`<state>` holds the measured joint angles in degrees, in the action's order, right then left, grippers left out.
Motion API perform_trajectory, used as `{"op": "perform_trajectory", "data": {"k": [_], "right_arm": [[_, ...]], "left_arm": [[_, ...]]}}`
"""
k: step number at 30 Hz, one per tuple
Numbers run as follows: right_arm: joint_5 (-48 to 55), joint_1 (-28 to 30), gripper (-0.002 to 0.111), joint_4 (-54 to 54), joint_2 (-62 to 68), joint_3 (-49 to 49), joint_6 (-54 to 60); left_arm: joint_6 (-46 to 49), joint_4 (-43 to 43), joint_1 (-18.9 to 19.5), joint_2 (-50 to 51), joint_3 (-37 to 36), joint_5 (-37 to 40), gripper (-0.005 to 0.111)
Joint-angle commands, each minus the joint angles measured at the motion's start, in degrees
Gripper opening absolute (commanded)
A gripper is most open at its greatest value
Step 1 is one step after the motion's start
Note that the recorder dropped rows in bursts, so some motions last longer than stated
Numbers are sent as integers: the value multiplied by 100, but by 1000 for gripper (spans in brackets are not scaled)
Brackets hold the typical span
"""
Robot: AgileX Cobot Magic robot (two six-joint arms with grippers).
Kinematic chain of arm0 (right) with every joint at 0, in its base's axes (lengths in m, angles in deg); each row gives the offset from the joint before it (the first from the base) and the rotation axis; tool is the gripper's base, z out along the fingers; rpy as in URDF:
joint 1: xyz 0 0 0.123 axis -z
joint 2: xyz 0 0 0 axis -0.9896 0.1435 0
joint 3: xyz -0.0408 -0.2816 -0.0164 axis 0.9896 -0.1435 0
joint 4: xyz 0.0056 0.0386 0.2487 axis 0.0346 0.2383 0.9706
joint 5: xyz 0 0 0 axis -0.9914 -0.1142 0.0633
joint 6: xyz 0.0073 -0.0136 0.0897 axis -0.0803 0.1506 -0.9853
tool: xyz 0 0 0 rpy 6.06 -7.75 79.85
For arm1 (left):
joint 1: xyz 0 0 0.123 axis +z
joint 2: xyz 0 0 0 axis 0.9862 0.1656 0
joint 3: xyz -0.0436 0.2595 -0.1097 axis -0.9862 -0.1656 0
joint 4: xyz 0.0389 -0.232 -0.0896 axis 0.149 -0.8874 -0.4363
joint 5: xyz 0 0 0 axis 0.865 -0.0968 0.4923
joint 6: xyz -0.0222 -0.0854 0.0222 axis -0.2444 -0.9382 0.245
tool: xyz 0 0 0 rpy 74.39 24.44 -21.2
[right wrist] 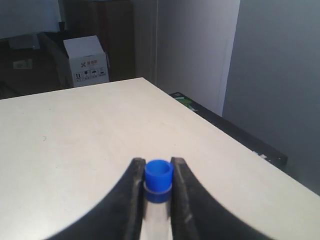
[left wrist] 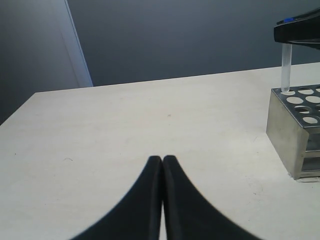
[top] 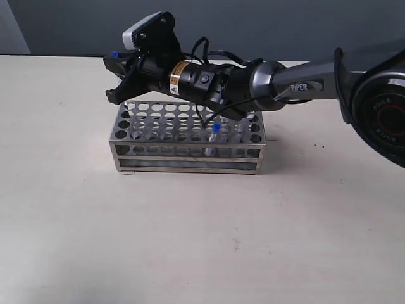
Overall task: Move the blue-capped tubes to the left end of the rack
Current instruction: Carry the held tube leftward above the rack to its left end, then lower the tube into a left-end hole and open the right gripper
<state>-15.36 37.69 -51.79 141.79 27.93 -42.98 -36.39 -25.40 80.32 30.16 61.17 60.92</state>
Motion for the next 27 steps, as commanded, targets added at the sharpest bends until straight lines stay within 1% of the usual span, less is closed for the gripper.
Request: {"op": "perform_trajectory", "data": {"k": [1,4,7,17,18,20,22,24,25,27], "right_arm": [[210,-6,-1,109,-12,31,-8],[132,-6,-1,109,147,31,-12],[-21,-6,-1,109,352,31,-243],[0,-6,1,109,559,31,-482],[-12,-6,5,92,559,31,-482],[-35,-6,18,94,559,31,-482],[-35,-6,37,94,559,31,-482],[-25,-6,52,94,559,31,-482],[23,-6,55,94,547,31,-482],[61,-6,55,94,438,31,-537]], "left_arm": [[-20,-1,-39,26,11,-77,0],[-20,-1,-39,26,11,-77,0],[-20,-1,-39,26,11,-77,0],[-20,-1,-39,26,11,-77,0],[-20,-1,-39,26,11,-77,0],[-20,-1,-39,26,11,-77,0],[-20,-1,-39,26,11,-77,0],[-20,-1,-39,26,11,-77,0],[-20,-1,-39,26,11,-77,0],[-20,-1,-39,26,11,-77,0]]}}
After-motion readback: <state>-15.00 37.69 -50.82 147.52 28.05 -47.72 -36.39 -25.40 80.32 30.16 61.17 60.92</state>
